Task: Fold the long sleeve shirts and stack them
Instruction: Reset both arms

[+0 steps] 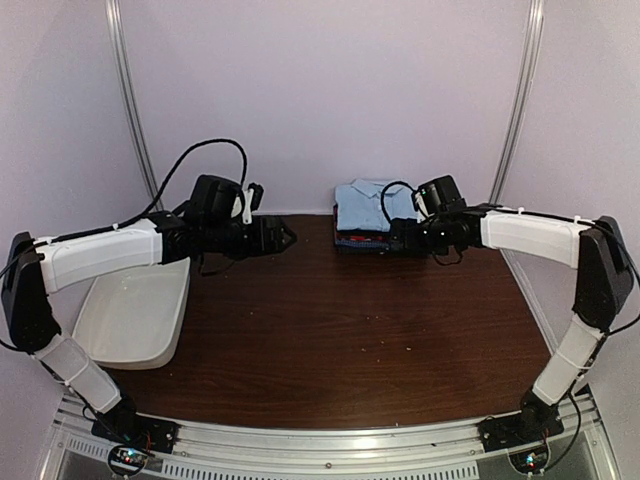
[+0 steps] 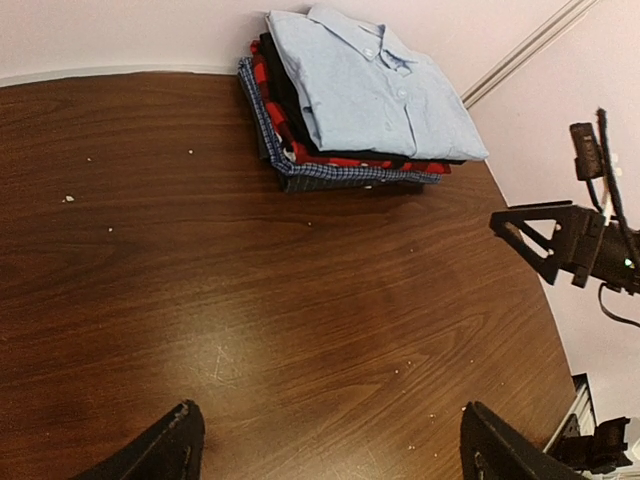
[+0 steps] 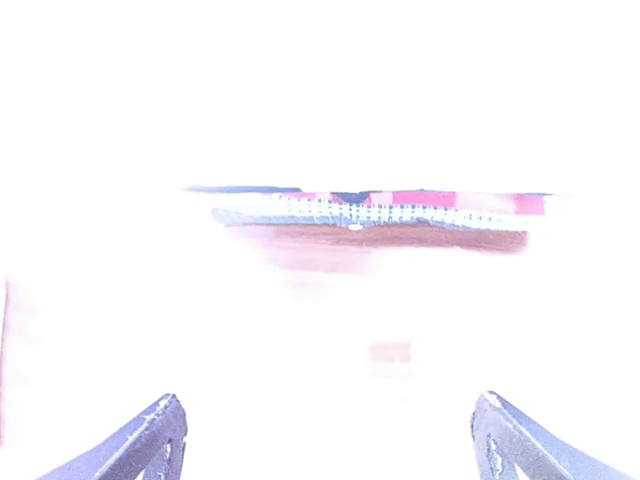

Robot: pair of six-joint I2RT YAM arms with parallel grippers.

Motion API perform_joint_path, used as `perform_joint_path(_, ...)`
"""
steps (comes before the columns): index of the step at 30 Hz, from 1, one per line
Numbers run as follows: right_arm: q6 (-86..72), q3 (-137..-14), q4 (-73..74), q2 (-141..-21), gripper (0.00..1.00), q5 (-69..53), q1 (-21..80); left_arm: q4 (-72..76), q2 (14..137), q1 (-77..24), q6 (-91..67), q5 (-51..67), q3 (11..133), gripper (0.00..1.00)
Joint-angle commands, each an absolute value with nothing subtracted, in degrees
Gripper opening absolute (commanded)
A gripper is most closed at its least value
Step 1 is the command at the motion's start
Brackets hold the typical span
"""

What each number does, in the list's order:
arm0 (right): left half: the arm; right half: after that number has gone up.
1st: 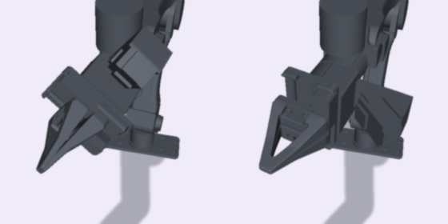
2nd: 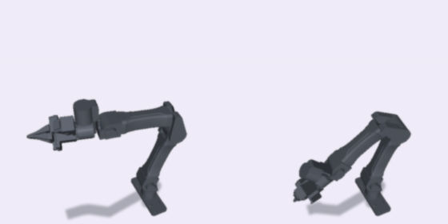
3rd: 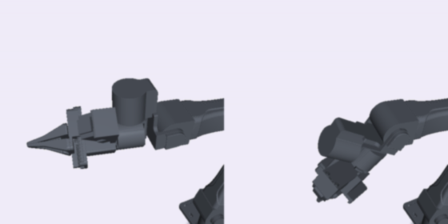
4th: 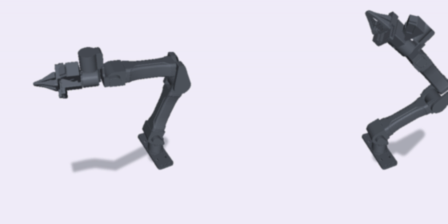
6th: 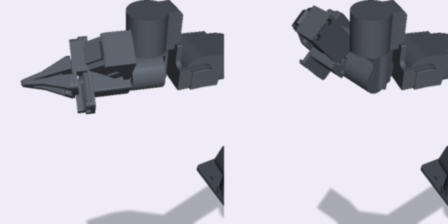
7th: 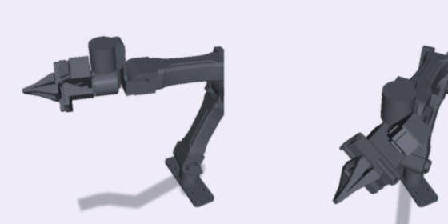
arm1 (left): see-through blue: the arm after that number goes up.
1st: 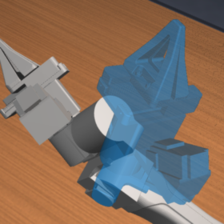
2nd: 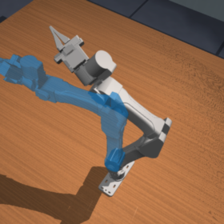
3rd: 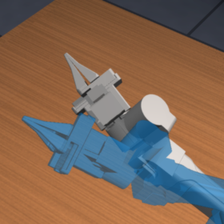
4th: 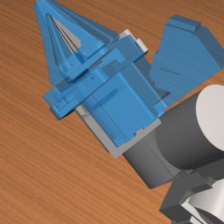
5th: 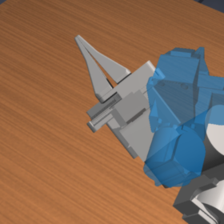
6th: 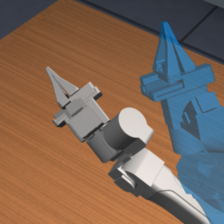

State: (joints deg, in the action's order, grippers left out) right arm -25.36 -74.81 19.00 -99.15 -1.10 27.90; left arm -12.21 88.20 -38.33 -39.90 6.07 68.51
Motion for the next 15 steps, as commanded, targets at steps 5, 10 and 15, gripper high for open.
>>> perform_joint_path(5,-27.25,-61.78,14.04,-80.63,1.00,-0.37,28.28,-8.35,85.00,-38.12,-36.38,6.20,66.72,0.90)
perform_joint_path(10,-27.26,-56.21,12.33,-71.13,1.00,-0.26,28.24,-7.84,82.02,-38.14,-34.44,4.48,64.50,0.90)
perform_joint_path(15,-26.18,-53.20,11.78,-63.10,1.00,0.99,28.26,-7.22,79.14,-38.14,-32.78,1.72,62.01,0.91)
